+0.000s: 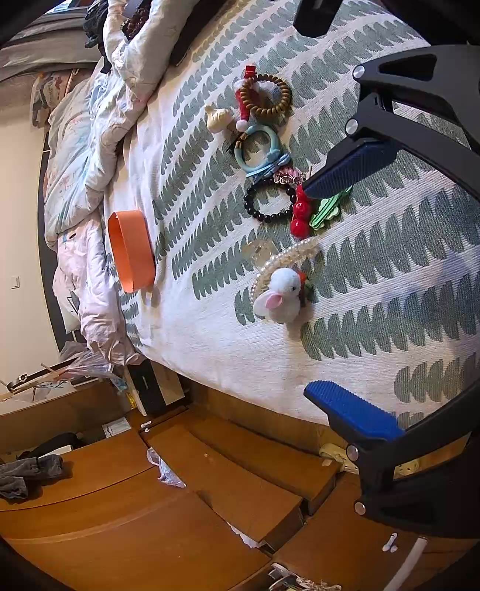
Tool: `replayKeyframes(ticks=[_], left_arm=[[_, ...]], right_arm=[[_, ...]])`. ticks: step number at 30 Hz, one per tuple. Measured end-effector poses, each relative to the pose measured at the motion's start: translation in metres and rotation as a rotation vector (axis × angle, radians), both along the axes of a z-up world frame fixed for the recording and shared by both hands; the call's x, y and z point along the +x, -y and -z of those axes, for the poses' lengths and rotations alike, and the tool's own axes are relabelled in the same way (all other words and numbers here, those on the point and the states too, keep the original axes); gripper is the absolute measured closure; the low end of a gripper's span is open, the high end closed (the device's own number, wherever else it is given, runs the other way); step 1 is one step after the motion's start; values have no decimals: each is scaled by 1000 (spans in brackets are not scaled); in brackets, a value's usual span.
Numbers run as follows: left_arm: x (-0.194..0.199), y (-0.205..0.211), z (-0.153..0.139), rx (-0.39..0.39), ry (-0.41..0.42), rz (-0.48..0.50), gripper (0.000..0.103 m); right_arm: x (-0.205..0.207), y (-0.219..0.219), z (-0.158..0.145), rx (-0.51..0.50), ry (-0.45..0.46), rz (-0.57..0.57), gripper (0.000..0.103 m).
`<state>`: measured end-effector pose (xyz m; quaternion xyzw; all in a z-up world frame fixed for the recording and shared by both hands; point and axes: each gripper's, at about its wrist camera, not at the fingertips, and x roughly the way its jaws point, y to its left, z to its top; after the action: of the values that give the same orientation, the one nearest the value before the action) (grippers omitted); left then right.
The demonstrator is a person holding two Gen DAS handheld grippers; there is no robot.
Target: Organize jewelry
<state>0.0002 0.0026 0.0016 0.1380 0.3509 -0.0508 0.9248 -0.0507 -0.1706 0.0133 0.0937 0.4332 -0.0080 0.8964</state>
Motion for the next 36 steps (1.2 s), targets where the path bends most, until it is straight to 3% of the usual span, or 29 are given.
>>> replayKeyframes(ticks=[27,31,36], left_arm=[[5,0,3,6,20,-24,5],[5,-1,3,9,29,-29,5],[7,-1,6,12,26,-39,5]], right_arm=[[1,12,-3,9,74,3,3],[6,11,1,-25,41,19,3],[12,15,7,15,-2,1,3]])
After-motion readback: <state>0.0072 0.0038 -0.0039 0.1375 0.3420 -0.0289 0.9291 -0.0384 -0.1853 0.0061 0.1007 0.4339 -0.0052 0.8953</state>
